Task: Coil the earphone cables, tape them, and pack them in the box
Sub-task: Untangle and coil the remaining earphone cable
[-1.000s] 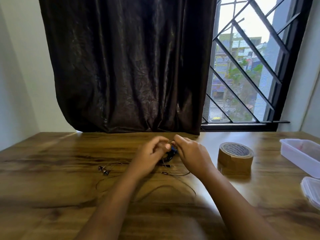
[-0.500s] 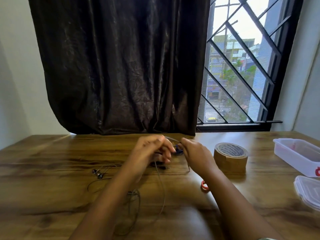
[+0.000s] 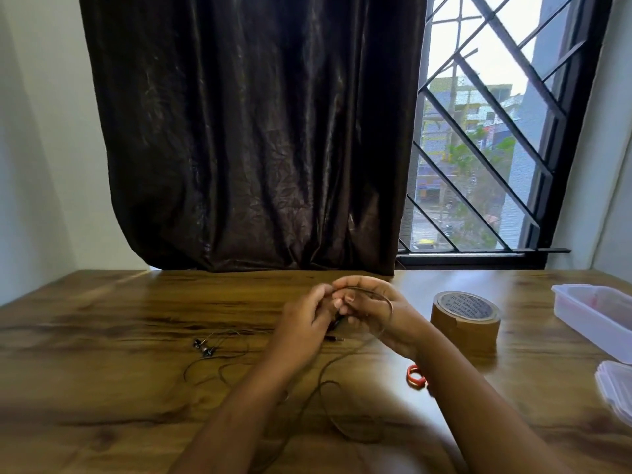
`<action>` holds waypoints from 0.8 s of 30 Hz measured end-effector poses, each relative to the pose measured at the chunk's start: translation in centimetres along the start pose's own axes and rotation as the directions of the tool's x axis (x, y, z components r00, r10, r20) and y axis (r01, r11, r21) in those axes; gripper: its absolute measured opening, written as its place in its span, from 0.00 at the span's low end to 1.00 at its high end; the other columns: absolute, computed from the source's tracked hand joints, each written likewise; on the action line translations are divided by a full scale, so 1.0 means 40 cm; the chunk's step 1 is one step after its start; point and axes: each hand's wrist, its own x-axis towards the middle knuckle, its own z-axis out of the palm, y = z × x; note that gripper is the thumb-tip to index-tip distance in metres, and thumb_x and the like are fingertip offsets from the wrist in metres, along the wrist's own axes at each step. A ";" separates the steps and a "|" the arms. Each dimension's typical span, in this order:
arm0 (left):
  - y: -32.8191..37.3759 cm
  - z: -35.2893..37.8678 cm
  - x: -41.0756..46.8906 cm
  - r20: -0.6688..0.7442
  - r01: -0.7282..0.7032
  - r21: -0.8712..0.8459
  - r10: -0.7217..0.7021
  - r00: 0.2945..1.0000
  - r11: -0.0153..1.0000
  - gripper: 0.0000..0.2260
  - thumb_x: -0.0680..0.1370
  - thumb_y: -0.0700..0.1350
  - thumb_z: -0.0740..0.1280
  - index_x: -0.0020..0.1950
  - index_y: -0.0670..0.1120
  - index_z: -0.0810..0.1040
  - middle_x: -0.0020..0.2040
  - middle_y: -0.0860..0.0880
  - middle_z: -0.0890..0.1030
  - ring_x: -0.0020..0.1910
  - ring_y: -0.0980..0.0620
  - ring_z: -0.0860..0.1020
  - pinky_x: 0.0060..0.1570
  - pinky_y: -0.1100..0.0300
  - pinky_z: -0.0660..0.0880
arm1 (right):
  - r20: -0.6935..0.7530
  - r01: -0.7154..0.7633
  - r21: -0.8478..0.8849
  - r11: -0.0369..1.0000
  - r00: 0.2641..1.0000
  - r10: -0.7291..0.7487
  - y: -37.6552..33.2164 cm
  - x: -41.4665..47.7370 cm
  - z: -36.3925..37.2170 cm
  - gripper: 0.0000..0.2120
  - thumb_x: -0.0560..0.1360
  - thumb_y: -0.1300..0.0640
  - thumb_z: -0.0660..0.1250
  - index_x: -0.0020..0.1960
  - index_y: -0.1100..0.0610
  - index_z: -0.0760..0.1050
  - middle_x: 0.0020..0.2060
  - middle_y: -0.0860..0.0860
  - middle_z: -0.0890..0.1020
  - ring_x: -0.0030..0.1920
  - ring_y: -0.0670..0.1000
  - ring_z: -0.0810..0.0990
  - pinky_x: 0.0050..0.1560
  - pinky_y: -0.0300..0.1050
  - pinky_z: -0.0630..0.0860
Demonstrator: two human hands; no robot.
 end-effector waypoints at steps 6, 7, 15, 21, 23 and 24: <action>-0.025 -0.010 0.015 0.005 0.152 -0.271 -0.156 0.988 0.951 0.11 0.82 0.43 0.58 0.41 0.48 0.74 0.29 0.52 0.71 0.25 0.59 0.69 0.29 0.59 0.71 | 0.143 -0.189 0.267 0.945 0.977 0.155 -0.013 -0.021 -0.014 0.13 0.74 0.72 0.60 0.48 0.62 0.80 0.48 0.60 0.82 0.46 0.55 0.84 0.47 0.46 0.82; -0.025 -0.009 0.017 -0.015 0.175 -0.283 -0.187 0.982 0.943 0.11 0.82 0.43 0.57 0.41 0.48 0.73 0.29 0.51 0.71 0.24 0.58 0.69 0.28 0.58 0.70 | 0.197 -0.224 0.296 0.929 0.965 0.170 -0.014 -0.020 -0.011 0.14 0.74 0.73 0.58 0.49 0.63 0.80 0.49 0.60 0.81 0.46 0.56 0.84 0.49 0.48 0.82; 0.026 -0.023 0.024 0.042 0.331 -0.785 -0.489 0.872 0.523 0.13 0.83 0.39 0.51 0.41 0.43 0.69 0.36 0.46 0.74 0.29 0.54 0.68 0.23 0.68 0.69 | 0.134 -0.196 0.319 0.927 0.978 0.161 -0.039 -0.030 -0.018 0.07 0.70 0.58 0.71 0.45 0.60 0.80 0.38 0.54 0.80 0.29 0.46 0.79 0.37 0.43 0.81; 0.065 -0.052 0.023 0.156 0.217 -0.943 -0.243 0.958 0.251 0.11 0.81 0.34 0.54 0.57 0.41 0.74 0.41 0.46 0.83 0.34 0.55 0.81 0.32 0.66 0.78 | -0.201 -0.107 -0.172 0.979 0.977 0.071 -0.015 -0.009 -0.005 0.08 0.77 0.68 0.61 0.52 0.58 0.76 0.37 0.50 0.75 0.25 0.42 0.65 0.20 0.31 0.62; 0.073 -0.065 0.024 0.094 0.135 -0.969 -0.198 0.976 0.208 0.15 0.80 0.33 0.53 0.64 0.44 0.71 0.46 0.46 0.85 0.43 0.53 0.83 0.39 0.63 0.80 | -0.177 -0.146 -0.298 0.943 0.980 0.095 0.012 -0.005 0.022 0.09 0.78 0.67 0.61 0.54 0.55 0.74 0.39 0.50 0.75 0.25 0.42 0.65 0.21 0.33 0.61; 0.072 -0.069 0.025 0.059 0.099 -0.975 -0.199 0.978 0.200 0.17 0.80 0.33 0.53 0.66 0.45 0.69 0.48 0.45 0.85 0.46 0.51 0.84 0.43 0.61 0.81 | -0.141 -0.169 -0.333 0.928 0.982 0.129 0.026 -0.002 0.039 0.10 0.78 0.66 0.61 0.54 0.54 0.73 0.41 0.50 0.76 0.24 0.42 0.65 0.21 0.34 0.61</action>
